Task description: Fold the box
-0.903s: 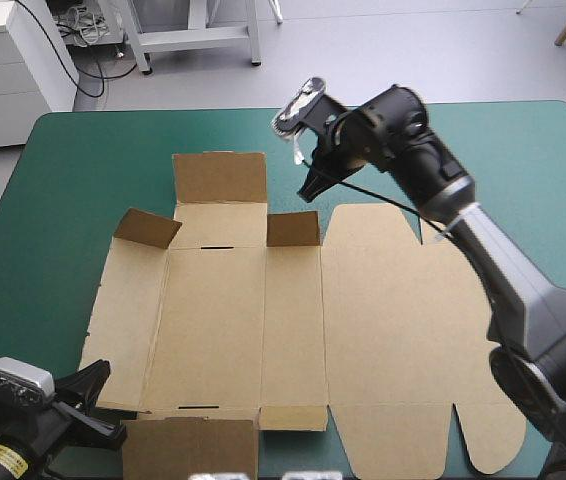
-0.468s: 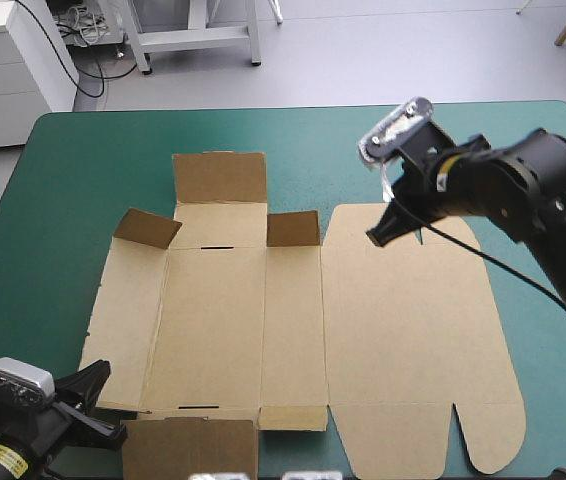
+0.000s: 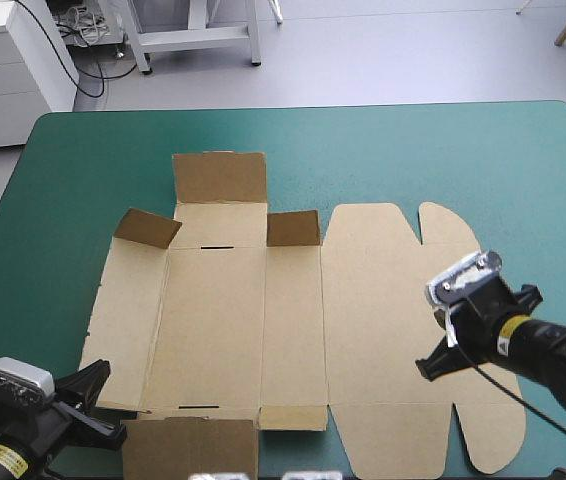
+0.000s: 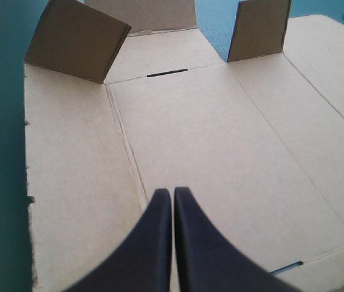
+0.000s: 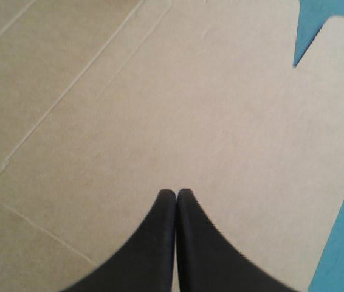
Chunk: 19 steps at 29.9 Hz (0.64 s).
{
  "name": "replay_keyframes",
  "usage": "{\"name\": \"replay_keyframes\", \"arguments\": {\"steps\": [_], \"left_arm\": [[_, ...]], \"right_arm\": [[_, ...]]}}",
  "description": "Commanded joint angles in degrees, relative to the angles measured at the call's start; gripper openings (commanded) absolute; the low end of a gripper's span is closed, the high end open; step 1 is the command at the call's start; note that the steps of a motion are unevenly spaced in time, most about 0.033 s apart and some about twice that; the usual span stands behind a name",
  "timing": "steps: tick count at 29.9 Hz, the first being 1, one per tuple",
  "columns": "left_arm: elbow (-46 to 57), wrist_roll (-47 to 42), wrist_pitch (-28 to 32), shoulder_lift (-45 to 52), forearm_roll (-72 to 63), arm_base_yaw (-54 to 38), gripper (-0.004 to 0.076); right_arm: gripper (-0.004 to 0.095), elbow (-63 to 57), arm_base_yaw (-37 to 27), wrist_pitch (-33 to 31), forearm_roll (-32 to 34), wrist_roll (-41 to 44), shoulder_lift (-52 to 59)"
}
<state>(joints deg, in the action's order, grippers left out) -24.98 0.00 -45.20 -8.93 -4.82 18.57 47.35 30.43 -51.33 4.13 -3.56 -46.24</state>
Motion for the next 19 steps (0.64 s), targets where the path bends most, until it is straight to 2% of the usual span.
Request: {"name": "replay_keyframes", "arguments": {"steps": [1, 6, 9, 11, 16, 19], "left_arm": [[-1.3, 0.0, 4.3, -0.8, -0.8, 0.4, -0.0008], [-1.3, 2.6, 4.3, -0.8, -1.0, 0.4, 0.0000], [-1.3, 2.8, 4.3, -0.8, -1.0, 0.4, 0.0059], [-1.3, 2.8, 4.3, -0.8, -1.0, 0.4, 0.0146], [-1.3, 2.8, 4.3, -0.8, -1.0, 0.4, 0.0467], [-1.3, 2.4, 4.3, -0.8, -1.0, 0.4, 0.0501]], "right_arm": [[-0.0021, -7.1, -0.4, 6.0, 0.0, 3.1, 6.5], [-0.0021, -15.5, -0.4, 9.3, -0.9, 4.7, 15.0], [-0.0021, -18.0, -0.4, 11.3, -2.1, 4.7, 19.5], [-0.0021, -18.8, -0.4, 11.4, -2.2, 4.6, 22.0], [-0.0021, -19.2, -0.4, 11.1, -2.1, 4.5, 26.6], [-0.0021, -19.2, -0.4, 11.0, -2.1, 4.5, 27.2]]}}
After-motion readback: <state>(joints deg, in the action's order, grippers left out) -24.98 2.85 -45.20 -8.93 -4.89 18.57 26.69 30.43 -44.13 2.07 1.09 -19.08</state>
